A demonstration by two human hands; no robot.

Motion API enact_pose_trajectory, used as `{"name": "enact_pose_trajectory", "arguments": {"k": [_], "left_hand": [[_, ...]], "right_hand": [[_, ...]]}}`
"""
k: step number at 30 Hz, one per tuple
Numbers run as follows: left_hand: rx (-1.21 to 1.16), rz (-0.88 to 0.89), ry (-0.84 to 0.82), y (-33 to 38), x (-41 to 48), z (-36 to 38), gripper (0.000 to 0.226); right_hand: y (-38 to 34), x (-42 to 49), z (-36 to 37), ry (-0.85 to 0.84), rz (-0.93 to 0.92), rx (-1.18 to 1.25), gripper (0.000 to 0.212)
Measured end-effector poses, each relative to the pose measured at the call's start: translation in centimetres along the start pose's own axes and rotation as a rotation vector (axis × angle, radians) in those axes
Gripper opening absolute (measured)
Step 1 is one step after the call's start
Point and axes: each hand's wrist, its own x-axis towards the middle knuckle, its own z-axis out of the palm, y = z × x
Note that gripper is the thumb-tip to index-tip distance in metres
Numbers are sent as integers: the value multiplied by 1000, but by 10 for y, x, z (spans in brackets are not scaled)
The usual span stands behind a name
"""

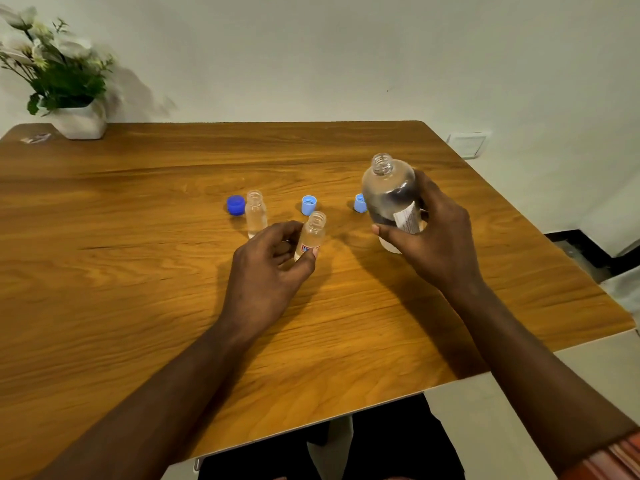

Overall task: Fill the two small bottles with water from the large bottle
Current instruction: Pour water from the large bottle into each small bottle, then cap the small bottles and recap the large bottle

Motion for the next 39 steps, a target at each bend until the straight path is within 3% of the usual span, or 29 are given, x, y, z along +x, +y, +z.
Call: {"name": "enact_pose_trajectory", "arguments": {"k": [12, 24, 29, 31, 35, 39], "left_hand": [[-11, -59, -7, 0, 1, 0, 32], [-17, -98, -14, 1, 1, -1, 33], [1, -93, -20, -1, 1, -2, 34], [0, -98, -18, 0, 1, -2, 34], [0, -97, -30, 1, 1, -1, 35], [-17, -96, -30, 5, -1, -1, 30]], "right_hand": [[27, 1, -2, 187, 188, 173, 77], [34, -3, 0, 244, 302, 254, 78], [30, -10, 1, 265, 417, 254, 90], [24, -17, -1, 337, 479, 235, 83], [2, -43, -4, 499, 373, 170, 50], [-19, -58, 9, 314, 246, 154, 31]]}}
